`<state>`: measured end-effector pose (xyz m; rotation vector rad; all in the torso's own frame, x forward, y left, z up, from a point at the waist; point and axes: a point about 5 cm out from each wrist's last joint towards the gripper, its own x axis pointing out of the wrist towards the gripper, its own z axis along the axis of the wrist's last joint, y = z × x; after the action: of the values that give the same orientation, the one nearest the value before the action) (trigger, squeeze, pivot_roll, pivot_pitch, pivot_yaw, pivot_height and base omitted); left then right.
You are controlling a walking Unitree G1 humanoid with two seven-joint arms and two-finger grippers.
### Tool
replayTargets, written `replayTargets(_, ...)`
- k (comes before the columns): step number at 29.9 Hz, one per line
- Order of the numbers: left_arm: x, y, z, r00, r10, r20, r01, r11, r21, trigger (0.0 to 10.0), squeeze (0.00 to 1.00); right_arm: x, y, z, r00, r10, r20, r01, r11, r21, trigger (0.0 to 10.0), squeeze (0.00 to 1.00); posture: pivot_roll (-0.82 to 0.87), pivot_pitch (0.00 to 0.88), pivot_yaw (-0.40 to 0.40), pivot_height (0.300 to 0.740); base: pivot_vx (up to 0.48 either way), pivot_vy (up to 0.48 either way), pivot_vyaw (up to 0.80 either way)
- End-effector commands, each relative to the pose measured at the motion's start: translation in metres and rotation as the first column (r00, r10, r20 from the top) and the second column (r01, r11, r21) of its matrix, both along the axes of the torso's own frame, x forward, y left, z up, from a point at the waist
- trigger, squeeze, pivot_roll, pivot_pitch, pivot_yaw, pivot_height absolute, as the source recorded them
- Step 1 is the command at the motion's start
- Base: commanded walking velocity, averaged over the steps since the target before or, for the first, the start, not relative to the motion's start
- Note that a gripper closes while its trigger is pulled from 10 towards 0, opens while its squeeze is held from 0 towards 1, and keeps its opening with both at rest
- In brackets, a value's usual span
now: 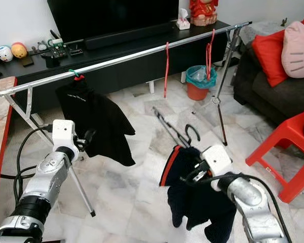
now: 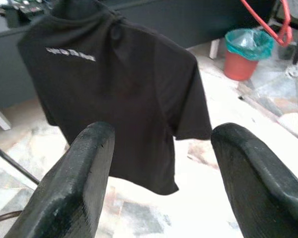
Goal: Hang hanger
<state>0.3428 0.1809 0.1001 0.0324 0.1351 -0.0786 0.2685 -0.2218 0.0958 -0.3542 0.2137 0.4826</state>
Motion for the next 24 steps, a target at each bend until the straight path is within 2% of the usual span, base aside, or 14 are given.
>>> replayTargets(1, -0.005, 0.0, -0.013, 0.998, -0.01, -0.066, 0.011, 1.0, 0.016, 10.0, 0.0, 0.003, -0.002, 0.004, 1.0, -0.001, 0.021, 0.001, 1.0, -0.015, 10.0, 0.0, -0.06, 0.019, 0.092, 0.74, 0.0, 0.0, 0.0)
replayTargets(3, -0.005, 0.0, -0.013, 0.998, -0.008, -0.067, 0.009, 1.0, 0.011, 10.0, 0.0, 0.003, -0.001, 0.004, 1.0, 0.001, 0.023, 0.0, 1.0, -0.017, 10.0, 0.0, -0.06, 0.019, 0.092, 0.74, 0.0, 0.0, 0.0)
replayTargets(6, -0.006, -0.002, -0.015, 0.996, -0.036, -0.087, 0.037, 0.999, 0.005, 10.0, 0.0, 0.003, 0.003, 0.005, 0.998, 0.06, 0.011, -0.059, 0.998, -0.026, 10.0, 0.0, -0.06, 0.031, 0.094, 0.74, 0.0, 0.0, 0.0)
replayTargets(7, -0.006, -0.005, -0.016, 0.992, -0.074, -0.1, 0.074, 0.997, 0.005, 10.0, 0.0, 0.0, 0.007, 0.004, 0.991, 0.132, -0.008, -0.133, 0.991, -0.034, 10.0, 0.0, -0.06, 0.031, 0.093, 0.74, 0.0, 0.0, 0.0)
replayTargets(12, -0.006, -0.009, -0.017, 0.984, -0.132, -0.117, 0.13, 0.991, -0.021, 10.0, 0.0, -0.005, 0.01, 0.005, 0.971, 0.234, -0.045, -0.236, 0.971, -0.036, 10.0, 0.0, -0.06, 0.035, 0.094, 0.74, 0.0, 0.0, 0.0)
replayTargets(14, -0.008, -0.013, -0.019, 0.973, -0.188, -0.135, 0.186, 0.982, -0.024, 10.0, 0.0, -0.011, 0.012, 0.006, 0.948, 0.311, -0.074, -0.313, 0.95, -0.017, 10.0, 0.0, -0.06, 0.035, 0.091, 0.74, 0.0, 0.0, 0.0)
replayTargets(17, -0.014, -0.021, -0.021, 0.928, -0.338, -0.159, 0.334, 0.941, -0.047, 10.0, 0.0, -0.019, 0.009, 0.009, 0.902, 0.413, -0.126, -0.414, 0.91, 0.023, 10.0, 0.0, -0.06, 0.033, 0.089, 0.74, 0.0, 0.0, 0.0)
replayTargets(20, -0.019, -0.023, -0.023, 0.88, -0.439, -0.182, 0.439, 0.898, -0.041, 10.0, 0.0, -0.02, 0.001, 0.012, 0.888, 0.434, -0.15, -0.438, 0.899, 0.013, 10.0, 0.0, -0.07, 0.035, 0.088, 0.74, 0.0, 0.0, 0.0)
replayTargets(21, -0.023, -0.024, -0.024, 0.848, -0.492, -0.198, 0.494, 0.868, -0.043, 10.0, 0.0, -0.019, -0.002, 0.014, 0.885, 0.439, -0.157, -0.442, 0.897, 0.018, 10.0, 0.0, -0.06, 0.035, 0.087, 0.74, 0.0, 0.0, 0.0)
replayTargets(23, -0.028, -0.023, -0.026, 0.808, -0.546, -0.223, 0.554, 0.832, -0.027, 10.0, 0.0, -0.021, -0.005, 0.015, 0.87, 0.462, -0.172, -0.465, 0.885, 0.022, 10.0, 0.0, -0.06, 0.033, 0.086, 0.74, 0.0, 0.0, 0.0)
replayTargets(24, -0.034, -0.022, -0.027, 0.763, -0.598, -0.243, 0.61, 0.792, -0.034, 10.0, 0.0, -0.022, -0.007, 0.016, 0.859, 0.479, -0.182, -0.482, 0.876, 0.027, 10.0, 0.0, -0.06, 0.032, 0.087, 0.74, 0.0, 0.0, 0.0)
